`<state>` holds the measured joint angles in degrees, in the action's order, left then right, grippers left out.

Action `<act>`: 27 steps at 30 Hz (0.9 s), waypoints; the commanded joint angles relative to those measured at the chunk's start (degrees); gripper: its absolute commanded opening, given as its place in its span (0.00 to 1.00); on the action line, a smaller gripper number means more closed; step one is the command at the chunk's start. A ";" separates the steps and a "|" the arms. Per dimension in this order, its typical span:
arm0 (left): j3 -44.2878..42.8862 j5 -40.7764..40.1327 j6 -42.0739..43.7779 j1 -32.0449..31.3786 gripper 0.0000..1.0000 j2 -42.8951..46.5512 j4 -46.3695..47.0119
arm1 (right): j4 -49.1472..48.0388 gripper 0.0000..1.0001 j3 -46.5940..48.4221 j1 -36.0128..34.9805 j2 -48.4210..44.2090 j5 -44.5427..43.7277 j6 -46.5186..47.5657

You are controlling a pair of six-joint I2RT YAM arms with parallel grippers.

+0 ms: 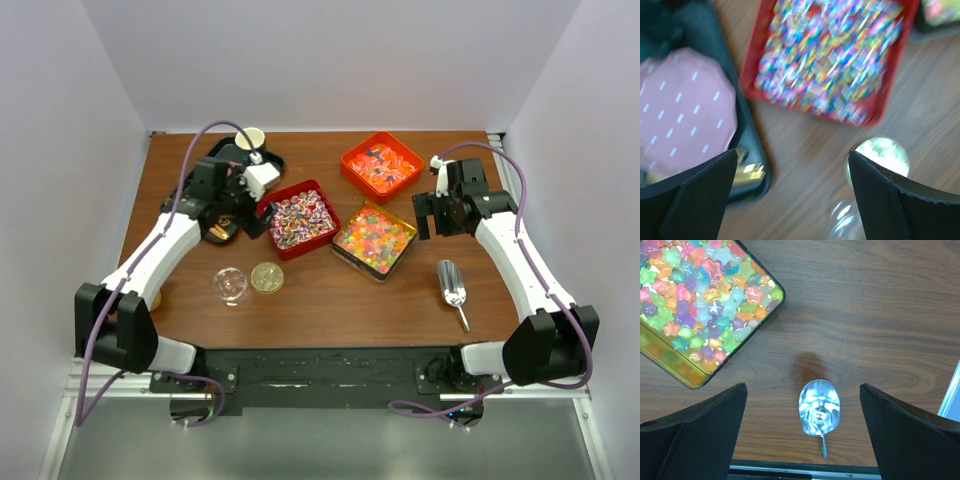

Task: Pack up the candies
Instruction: Pick up the packing bottle from the center of the board.

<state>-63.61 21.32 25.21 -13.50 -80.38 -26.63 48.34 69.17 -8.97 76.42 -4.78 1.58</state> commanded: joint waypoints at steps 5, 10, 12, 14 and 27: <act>3.04 -3.65 22.42 9.80 0.84 2.77 -19.16 | 0.97 0.97 0.97 -0.08 -1.36 9.17 12.21; 7.01 -4.88 22.17 9.81 0.74 1.81 -15.74 | 1.67 0.96 2.29 -0.08 -0.40 9.43 12.57; 8.24 -6.37 21.11 9.81 0.69 0.84 -14.16 | 1.85 0.95 2.55 -0.08 -0.40 10.31 12.22; 9.03 -7.87 21.02 9.81 0.69 0.23 -12.31 | 2.02 0.95 2.73 0.01 -0.57 10.84 11.86; 9.92 -6.91 21.81 9.81 0.64 2.50 -13.00 | 2.20 0.95 1.59 -0.08 -1.45 11.81 11.77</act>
<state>-52.80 13.61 47.16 -3.81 -80.05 -39.94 49.95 69.34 -8.99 76.47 5.65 12.69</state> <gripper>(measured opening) 0.626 0.946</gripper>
